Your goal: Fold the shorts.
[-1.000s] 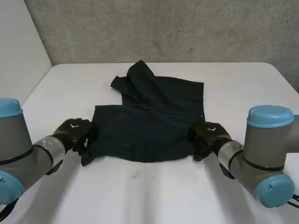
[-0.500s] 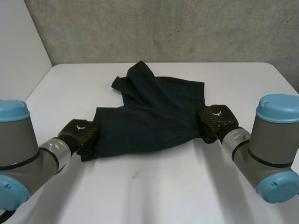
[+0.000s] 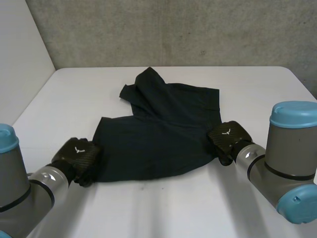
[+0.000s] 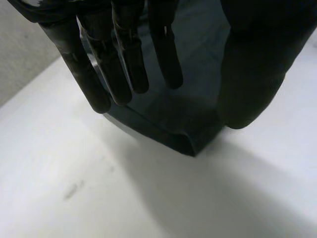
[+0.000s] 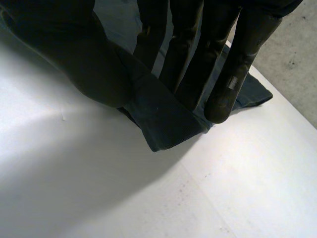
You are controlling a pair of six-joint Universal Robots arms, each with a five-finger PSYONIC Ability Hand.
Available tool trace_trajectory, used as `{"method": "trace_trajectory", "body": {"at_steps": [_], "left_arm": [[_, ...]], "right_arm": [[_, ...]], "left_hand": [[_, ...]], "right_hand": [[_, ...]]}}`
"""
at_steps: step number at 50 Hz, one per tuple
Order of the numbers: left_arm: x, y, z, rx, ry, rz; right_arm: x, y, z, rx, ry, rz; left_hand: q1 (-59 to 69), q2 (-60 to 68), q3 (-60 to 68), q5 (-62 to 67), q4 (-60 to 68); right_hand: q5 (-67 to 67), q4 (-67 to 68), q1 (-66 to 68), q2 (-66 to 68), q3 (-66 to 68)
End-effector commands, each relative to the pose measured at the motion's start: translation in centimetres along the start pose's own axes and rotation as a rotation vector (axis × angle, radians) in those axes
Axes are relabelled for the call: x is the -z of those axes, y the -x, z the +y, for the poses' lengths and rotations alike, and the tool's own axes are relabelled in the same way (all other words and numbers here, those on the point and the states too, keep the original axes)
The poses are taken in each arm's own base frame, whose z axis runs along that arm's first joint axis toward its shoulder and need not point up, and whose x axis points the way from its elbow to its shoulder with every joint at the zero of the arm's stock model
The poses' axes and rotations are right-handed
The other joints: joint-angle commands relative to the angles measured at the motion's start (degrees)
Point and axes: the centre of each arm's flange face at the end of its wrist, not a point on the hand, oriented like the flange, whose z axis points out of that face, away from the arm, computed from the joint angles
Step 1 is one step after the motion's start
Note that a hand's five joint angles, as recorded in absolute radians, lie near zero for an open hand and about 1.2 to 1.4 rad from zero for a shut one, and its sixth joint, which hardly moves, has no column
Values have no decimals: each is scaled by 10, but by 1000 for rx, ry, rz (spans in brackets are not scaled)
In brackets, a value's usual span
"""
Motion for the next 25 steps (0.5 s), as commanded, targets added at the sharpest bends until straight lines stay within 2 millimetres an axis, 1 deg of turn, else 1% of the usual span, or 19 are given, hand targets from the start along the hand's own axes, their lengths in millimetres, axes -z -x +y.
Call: {"method": "trace_trajectory", "body": {"at_steps": [1, 8, 17, 23, 25], "left_arm": [[-2, -4, 7, 12, 29, 17], [-5, -4, 8, 12, 23, 19], [-27, -5, 17, -3, 6, -7], [-35, -5, 21, -5, 12, -16], [-38, -5, 21, -5, 6, -18]], "right_arm": [[-2, 1, 2, -56, 5, -2], [-2, 0, 2, -82, 5, 0], [-2, 0, 3, -84, 8, -2], [-2, 0, 3, -85, 9, 0], [-2, 0, 3, -85, 9, 0]], "left_hand": [[16, 23, 21, 24, 23], [-13, -5, -8, -5, -5], [-6, 1, -1, 2, 1], [-5, 3, 1, 3, 3], [17, 25, 22, 25, 25]], "right_hand": [[142, 119, 246, 126, 123], [142, 119, 246, 126, 123], [142, 119, 246, 126, 123], [142, 119, 246, 126, 123], [142, 119, 246, 126, 123]]}}
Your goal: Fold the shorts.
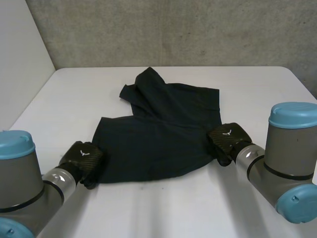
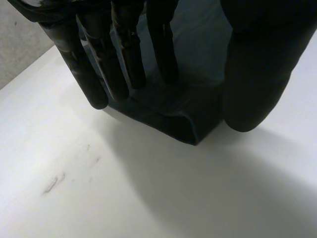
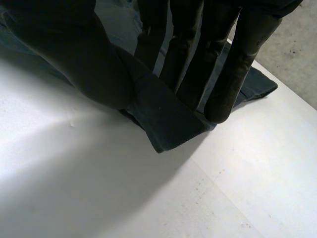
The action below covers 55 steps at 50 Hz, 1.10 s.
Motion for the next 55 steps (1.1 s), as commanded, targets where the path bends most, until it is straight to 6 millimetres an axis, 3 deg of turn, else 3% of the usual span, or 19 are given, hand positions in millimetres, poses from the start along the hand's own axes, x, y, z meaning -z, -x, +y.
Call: {"method": "trace_trajectory", "body": {"at_steps": [1, 5, 10, 11, 17, 22, 25, 27, 28, 33, 35, 39, 42, 46, 49, 55], "left_arm": [[-11, 0, 2, -3, -7, -13], [-13, 0, -2, -10, -41, -21], [-17, 2, -6, -16, -81, -39], [-18, 1, -7, -17, -90, -39], [-26, 5, -11, -18, -100, -49], [-22, 12, -30, -35, -148, -71], [8, 23, -55, -71, -188, -98], [22, 25, -62, -91, -190, -102], [39, 25, -65, -104, -173, -92], [85, 21, -69, -120, -109, -52], [108, 18, -73, -127, -97, -32], [139, 15, -81, -140, -122, -22], [147, 17, -84, -154, -154, -41], [144, 14, -79, -173, -148, -36], [127, 8, -66, -178, -105, -10], [74, 1, -44, -171, -20, 33]], "right_arm": [[0, -1, 0, 0, 0, 2], [0, -2, -1, -1, -1, 7], [0, -3, -1, -2, -2, 10], [0, -4, -1, -4, -3, 12], [0, -5, -3, -2, -9, 17], [4, -9, -13, 19, -34, 30], [16, -13, -30, 52, -79, 48], [29, -16, -40, 97, -98, 56], [35, -16, -42, 126, -92, 50], [51, -16, -47, 210, -54, 33], [66, -17, -53, 247, -36, 24], [96, -19, -65, 295, -8, 3], [112, -17, -64, 305, 40, -45], [120, -11, -59, 292, 90, -112], [118, -8, -55, 289, 101, -140], [87, 3, -25, 270, 225, -221]], "left_hand": [[72, 78, 75, 80, 78], [238, 245, 242, 247, 244], [336, 342, 339, 344, 342], [436, 443, 439, 444, 442], [450, 457, 454, 459, 456], [450, 457, 454, 459, 456], [450, 457, 454, 459, 456], [450, 457, 454, 459, 456], [450, 457, 454, 459, 456], [450, 457, 454, 459, 456], [450, 457, 454, 459, 456], [450, 457, 454, 459, 456], [450, 457, 454, 459, 456], [450, 457, 454, 459, 456], [450, 457, 454, 459, 456], [450, 457, 454, 459, 456]], "right_hand": [[142, 119, 246, 126, 121], [142, 119, 246, 126, 121], [142, 119, 246, 126, 121], [142, 119, 246, 126, 121], [142, 119, 246, 126, 121], [142, 119, 246, 126, 121], [142, 119, 246, 126, 121], [142, 119, 246, 126, 121], [142, 119, 246, 126, 121], [142, 119, 246, 126, 121], [142, 119, 246, 126, 121], [142, 119, 246, 126, 121], [142, 119, 246, 126, 121], [142, 119, 246, 126, 121], [142, 119, 246, 126, 121], [142, 119, 246, 126, 121]]}}
